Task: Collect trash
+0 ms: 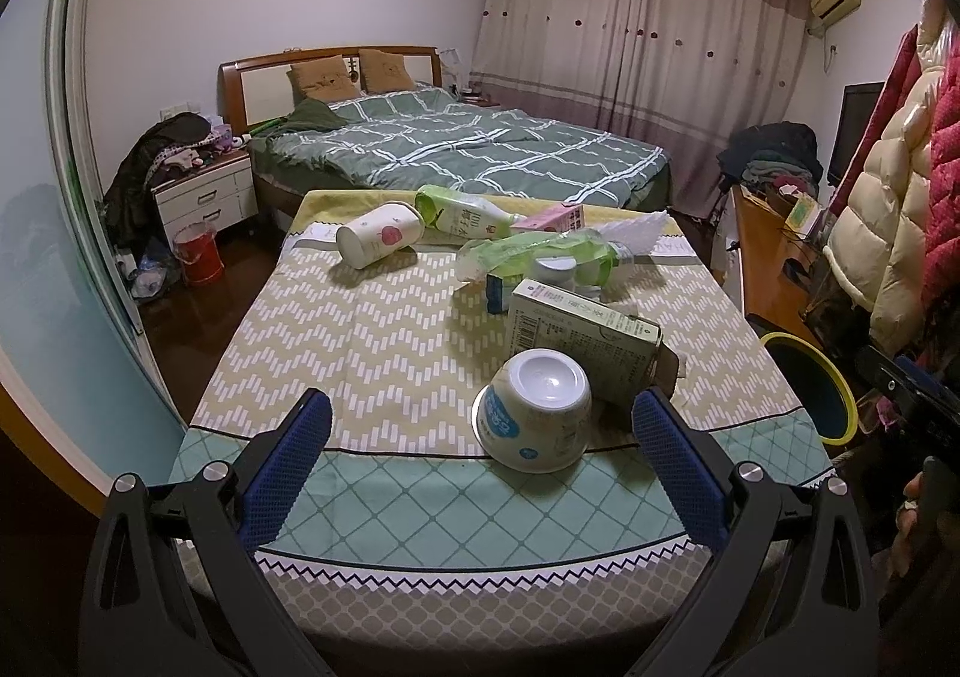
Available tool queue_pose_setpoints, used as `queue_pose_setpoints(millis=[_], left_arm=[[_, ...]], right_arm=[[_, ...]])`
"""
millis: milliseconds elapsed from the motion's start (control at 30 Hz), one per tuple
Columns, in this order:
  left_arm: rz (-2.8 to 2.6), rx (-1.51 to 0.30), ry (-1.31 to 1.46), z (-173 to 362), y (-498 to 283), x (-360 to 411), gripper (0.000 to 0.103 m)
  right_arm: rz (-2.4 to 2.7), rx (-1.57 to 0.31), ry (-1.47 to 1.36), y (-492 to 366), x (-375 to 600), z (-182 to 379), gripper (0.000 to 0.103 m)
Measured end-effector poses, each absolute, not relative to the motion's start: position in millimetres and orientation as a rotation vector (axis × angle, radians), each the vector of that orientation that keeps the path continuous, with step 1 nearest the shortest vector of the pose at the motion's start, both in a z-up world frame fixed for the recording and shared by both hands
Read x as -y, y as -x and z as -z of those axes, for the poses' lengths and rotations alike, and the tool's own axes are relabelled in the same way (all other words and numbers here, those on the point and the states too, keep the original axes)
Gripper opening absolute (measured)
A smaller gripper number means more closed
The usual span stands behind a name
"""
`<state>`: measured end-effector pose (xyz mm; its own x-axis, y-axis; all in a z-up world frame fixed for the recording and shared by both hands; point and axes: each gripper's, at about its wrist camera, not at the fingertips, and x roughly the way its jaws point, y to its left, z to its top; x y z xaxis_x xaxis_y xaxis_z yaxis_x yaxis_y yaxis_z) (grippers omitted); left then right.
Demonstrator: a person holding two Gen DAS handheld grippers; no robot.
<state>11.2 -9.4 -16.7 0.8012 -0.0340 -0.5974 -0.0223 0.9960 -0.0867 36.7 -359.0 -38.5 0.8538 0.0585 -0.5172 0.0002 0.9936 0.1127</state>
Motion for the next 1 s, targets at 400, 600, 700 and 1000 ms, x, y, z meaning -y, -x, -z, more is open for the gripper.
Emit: queue_pose_setpoints(millis=[400,600,700,1000], left_arm=[[0.011,-0.651,0.096,19.2,-12.6,10.9,0.099],[0.012,-0.650,0.093,19.5,-12.5,11.6,0.099],[0.012,-0.653,0.095,20.3,-12.8,11.3,0.099],[0.014,-0.655,0.093,24.0,-14.1,11.6,0.099]], right_arm=[[-0.031,-0.551,-0.113,-37.6,359.4,40.0,0.097],[-0.031,-0.553,-0.114,-37.6,359.2,41.6,0.097],[-0.031,-0.554,-0.113,-38.1,359.3,40.9,0.097],[-0.032,-0.555,-0.115,-38.5,359.7,40.7,0.097]])
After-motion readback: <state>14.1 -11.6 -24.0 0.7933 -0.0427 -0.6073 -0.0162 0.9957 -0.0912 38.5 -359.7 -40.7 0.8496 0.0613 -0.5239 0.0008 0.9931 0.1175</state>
